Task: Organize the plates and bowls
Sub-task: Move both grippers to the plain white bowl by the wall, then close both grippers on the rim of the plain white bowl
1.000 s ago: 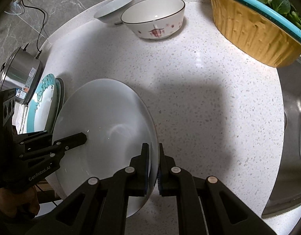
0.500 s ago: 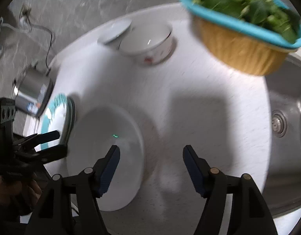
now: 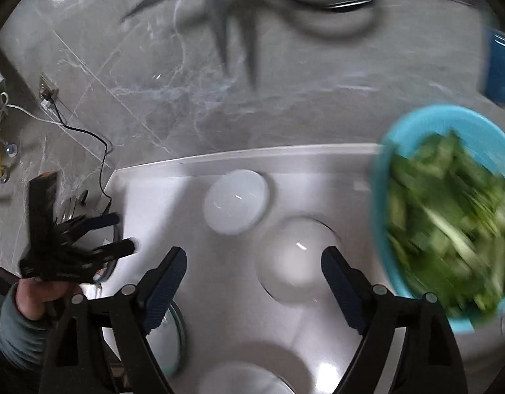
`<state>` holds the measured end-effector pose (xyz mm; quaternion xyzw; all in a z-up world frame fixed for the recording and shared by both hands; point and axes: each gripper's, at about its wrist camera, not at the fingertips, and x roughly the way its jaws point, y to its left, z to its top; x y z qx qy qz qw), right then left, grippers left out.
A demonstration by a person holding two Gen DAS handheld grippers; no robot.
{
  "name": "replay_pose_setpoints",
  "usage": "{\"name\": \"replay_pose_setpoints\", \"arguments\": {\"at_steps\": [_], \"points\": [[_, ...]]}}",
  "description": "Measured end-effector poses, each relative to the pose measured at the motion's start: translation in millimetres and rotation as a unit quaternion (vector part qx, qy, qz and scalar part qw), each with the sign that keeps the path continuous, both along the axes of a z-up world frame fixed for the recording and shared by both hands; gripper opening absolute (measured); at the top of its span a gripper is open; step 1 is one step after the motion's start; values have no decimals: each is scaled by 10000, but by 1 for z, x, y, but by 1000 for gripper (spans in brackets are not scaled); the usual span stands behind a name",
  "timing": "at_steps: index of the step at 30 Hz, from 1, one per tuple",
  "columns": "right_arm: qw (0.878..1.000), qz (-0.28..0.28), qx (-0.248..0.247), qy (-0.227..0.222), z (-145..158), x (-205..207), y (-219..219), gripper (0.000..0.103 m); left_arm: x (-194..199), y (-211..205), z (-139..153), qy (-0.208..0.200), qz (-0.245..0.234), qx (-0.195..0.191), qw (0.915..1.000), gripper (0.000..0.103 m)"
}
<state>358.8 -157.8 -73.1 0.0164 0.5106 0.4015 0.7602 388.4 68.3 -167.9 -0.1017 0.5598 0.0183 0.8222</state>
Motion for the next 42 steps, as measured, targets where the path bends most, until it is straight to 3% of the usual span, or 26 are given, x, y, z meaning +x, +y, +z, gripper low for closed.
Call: {"name": "replay_pose_setpoints", "arguments": {"at_steps": [2,4,6,14,15,18,21,23,24,26,28,32,33,42], "points": [[9998,23,-174,38,-10,12,36,84,24,19,-21,166,111,-45,9998,102],[9993,-5,-381,60,-24,24,63,74,41,32,-43,352,119,-112,9992,102],[9983,2,-553,199,-43,34,84,73,53,40,-65,531,68,-214,9983,102],[9907,-238,-1144,700,-105,59,112,71,64,45,-104,649,-143,-276,9974,99],[9895,-261,-1227,717,-111,62,115,70,67,47,-108,641,-137,-264,9975,97],[9867,-196,-1462,682,-120,65,120,70,68,51,-114,654,-137,-268,9974,78],[9835,-193,-1625,771,-131,67,128,68,65,50,-119,642,-165,-292,9974,74],[9816,-239,-1699,837,-138,71,129,65,65,48,-121,619,-209,-304,9974,65],[9813,-240,-1711,845,-139,72,129,60,65,47,-121,617,-225,-293,9974,63],[9802,-157,-1788,835,-144,72,132,52,65,39,-123,631,-299,-256,9972,42],[9781,-36,-1906,832,-148,71,137,37,67,35,-123,626,-334,-294,9970,28],[9765,36,-1942,936,-160,70,144,16,72,19,-122,581,-498,-196,9969,12],[9763,48,-1950,942,-160,68,144,11,73,14,-121,591,-557,-133,9966,10],[9787,42,-1824,939,-157,62,138,9,64,15,-116,554,-499,-153,9971,10]]}}
